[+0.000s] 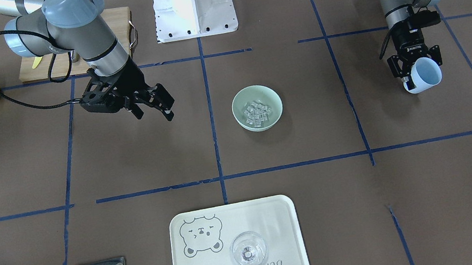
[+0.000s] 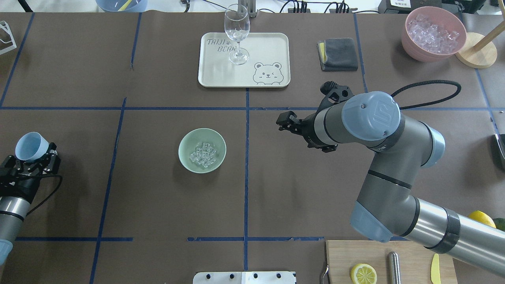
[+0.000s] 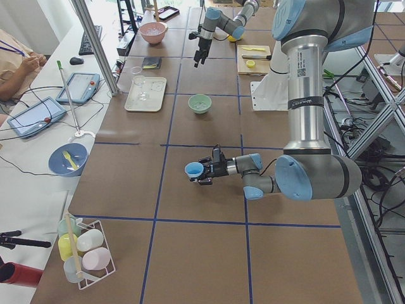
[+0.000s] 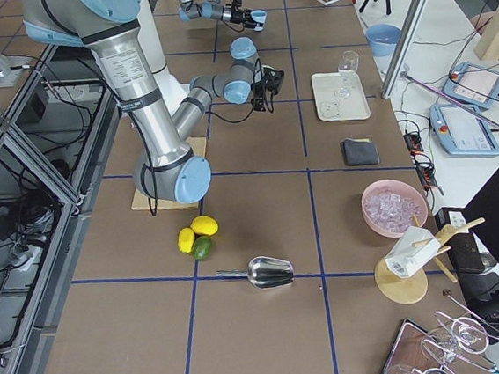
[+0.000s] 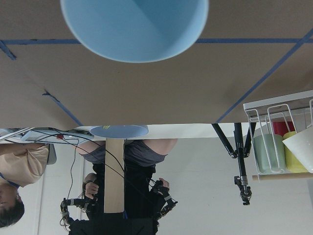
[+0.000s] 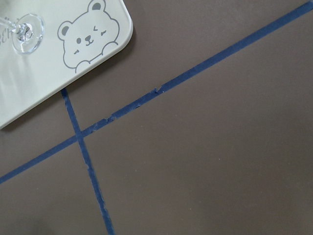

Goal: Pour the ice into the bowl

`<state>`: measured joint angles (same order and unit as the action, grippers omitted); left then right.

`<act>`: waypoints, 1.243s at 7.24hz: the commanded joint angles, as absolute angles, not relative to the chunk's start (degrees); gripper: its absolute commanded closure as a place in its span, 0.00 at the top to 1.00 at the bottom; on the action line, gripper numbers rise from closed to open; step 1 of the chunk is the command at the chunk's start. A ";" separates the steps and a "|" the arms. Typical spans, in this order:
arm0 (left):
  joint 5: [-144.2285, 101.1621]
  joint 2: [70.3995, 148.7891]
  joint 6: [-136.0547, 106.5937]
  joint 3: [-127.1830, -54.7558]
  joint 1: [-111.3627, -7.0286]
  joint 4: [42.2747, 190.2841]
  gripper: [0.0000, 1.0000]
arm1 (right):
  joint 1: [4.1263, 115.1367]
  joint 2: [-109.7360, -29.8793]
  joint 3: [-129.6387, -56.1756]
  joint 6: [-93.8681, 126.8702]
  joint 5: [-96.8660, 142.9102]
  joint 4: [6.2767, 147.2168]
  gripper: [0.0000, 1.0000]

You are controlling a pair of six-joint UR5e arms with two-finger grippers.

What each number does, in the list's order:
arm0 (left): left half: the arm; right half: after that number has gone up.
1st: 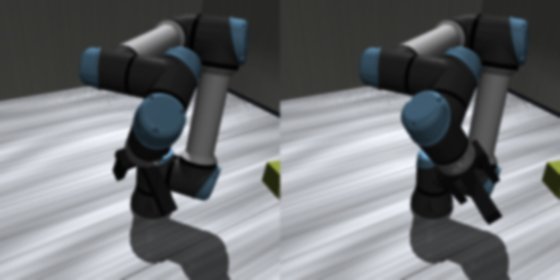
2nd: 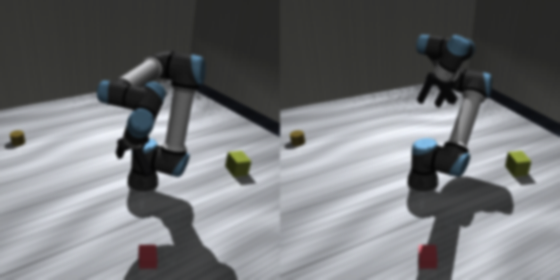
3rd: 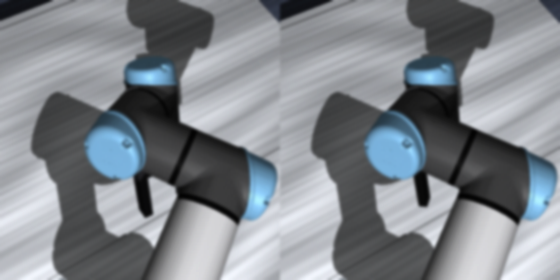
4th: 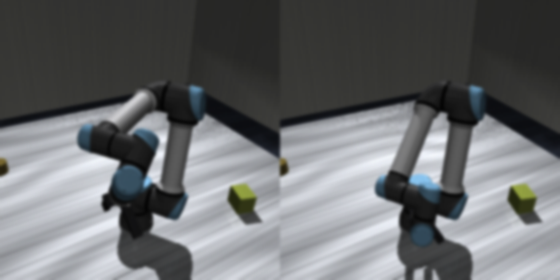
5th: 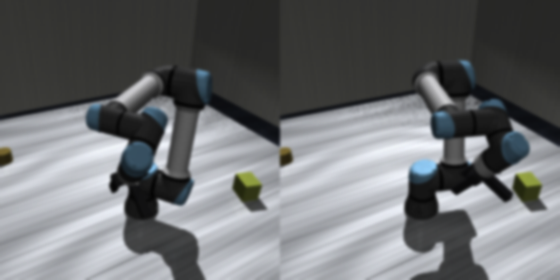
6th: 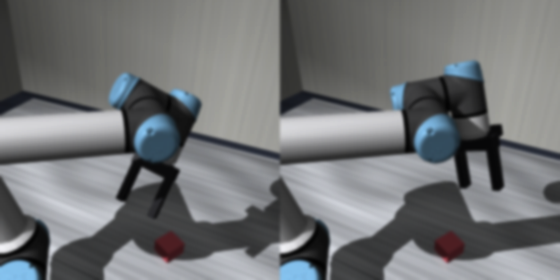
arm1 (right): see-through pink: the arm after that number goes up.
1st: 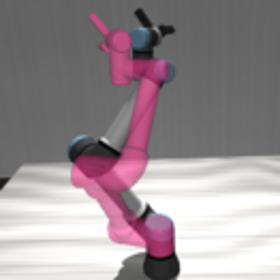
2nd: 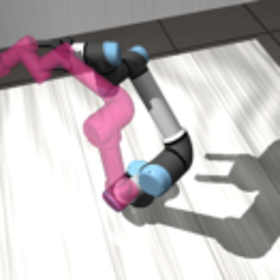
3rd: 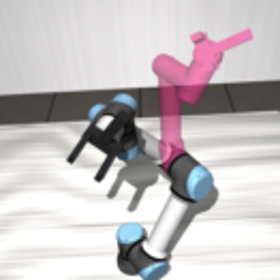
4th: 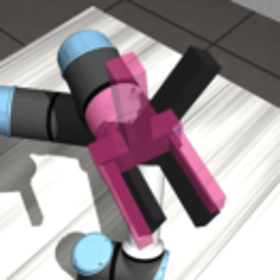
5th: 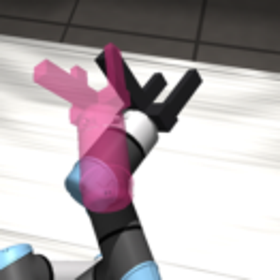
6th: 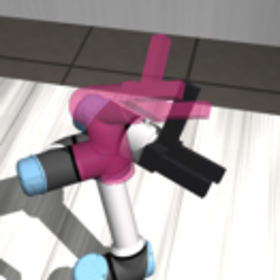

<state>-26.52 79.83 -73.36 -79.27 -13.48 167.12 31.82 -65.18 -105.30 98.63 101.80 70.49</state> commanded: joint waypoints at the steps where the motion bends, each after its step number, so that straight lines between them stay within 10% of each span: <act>1: -26.54 79.72 -73.30 -78.22 -13.45 167.17 0.40 | 31.64 -65.13 -105.38 98.70 101.78 70.49 1.00; 2: -26.54 79.72 -73.21 -78.31 -13.45 167.17 0.99 | 31.64 -65.13 -105.38 98.70 101.78 70.49 1.00; 9: -59.01 63.30 -59.11 -94.48 -13.62 173.76 1.00 | 27.78 -64.78 -105.47 102.04 97.82 70.40 1.00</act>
